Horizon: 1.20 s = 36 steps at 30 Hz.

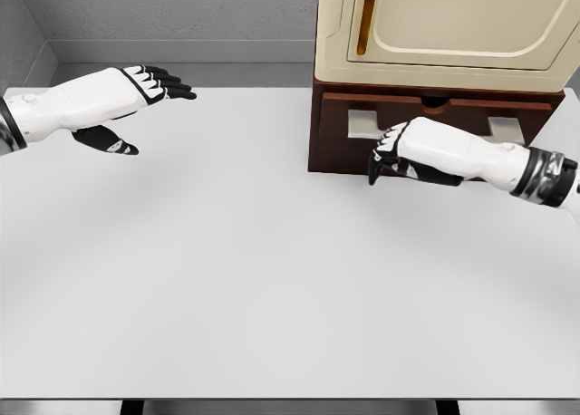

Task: Put the switch into the drawer with left arm, and close the drawer with right arm

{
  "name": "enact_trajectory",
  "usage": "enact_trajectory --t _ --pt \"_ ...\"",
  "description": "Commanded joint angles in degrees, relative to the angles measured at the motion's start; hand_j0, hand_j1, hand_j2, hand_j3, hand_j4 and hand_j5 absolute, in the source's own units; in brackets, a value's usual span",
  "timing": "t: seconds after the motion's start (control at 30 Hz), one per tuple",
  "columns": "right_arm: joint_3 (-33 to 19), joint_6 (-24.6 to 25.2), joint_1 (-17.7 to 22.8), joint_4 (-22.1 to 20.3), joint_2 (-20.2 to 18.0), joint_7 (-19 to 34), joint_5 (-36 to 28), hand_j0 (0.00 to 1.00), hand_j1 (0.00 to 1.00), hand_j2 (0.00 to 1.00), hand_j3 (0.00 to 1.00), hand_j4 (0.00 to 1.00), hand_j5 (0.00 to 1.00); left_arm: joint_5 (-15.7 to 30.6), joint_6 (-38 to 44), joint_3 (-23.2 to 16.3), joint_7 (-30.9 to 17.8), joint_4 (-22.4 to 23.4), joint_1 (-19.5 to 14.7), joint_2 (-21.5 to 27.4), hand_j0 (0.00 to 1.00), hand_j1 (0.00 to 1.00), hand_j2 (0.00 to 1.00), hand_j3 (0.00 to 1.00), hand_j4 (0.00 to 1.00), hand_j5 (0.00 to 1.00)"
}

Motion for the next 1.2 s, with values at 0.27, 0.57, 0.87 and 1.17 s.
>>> enact_trajectory --t 0.27,0.57,0.87,1.17 --pt "-0.1 0.0 -0.1 -3.0 -2.2 0.0 -0.2 0.36 0.36 0.36 0.36 0.36 0.36 0.3 0.1 0.1 0.0 1.4 2.4 0.2 1.00 1.00 1.00 1.00 1.00 1.00" --pt "-0.1 0.0 -1.4 3.8 1.0 0.0 -0.2 0.36 0.36 0.36 0.36 0.36 0.36 0.3 0.1 0.1 0.0 1.4 2.4 0.2 1.00 1.00 1.00 1.00 1.00 1.00" --pt "-0.1 0.0 -1.3 -1.5 -1.2 0.1 0.6 0.37 0.37 0.37 0.37 0.37 0.37 0.3 0.1 0.1 0.0 1.5 3.3 0.9 1.00 1.00 1.00 1.00 1.00 1.00" --pt "-2.2 0.0 -0.4 -8.8 -12.7 0.2 1.8 1.00 1.00 1.00 1.00 1.00 1.00 0.3 0.1 0.1 0.0 1.5 3.3 0.9 1.00 1.00 1.00 1.00 1.00 1.00"
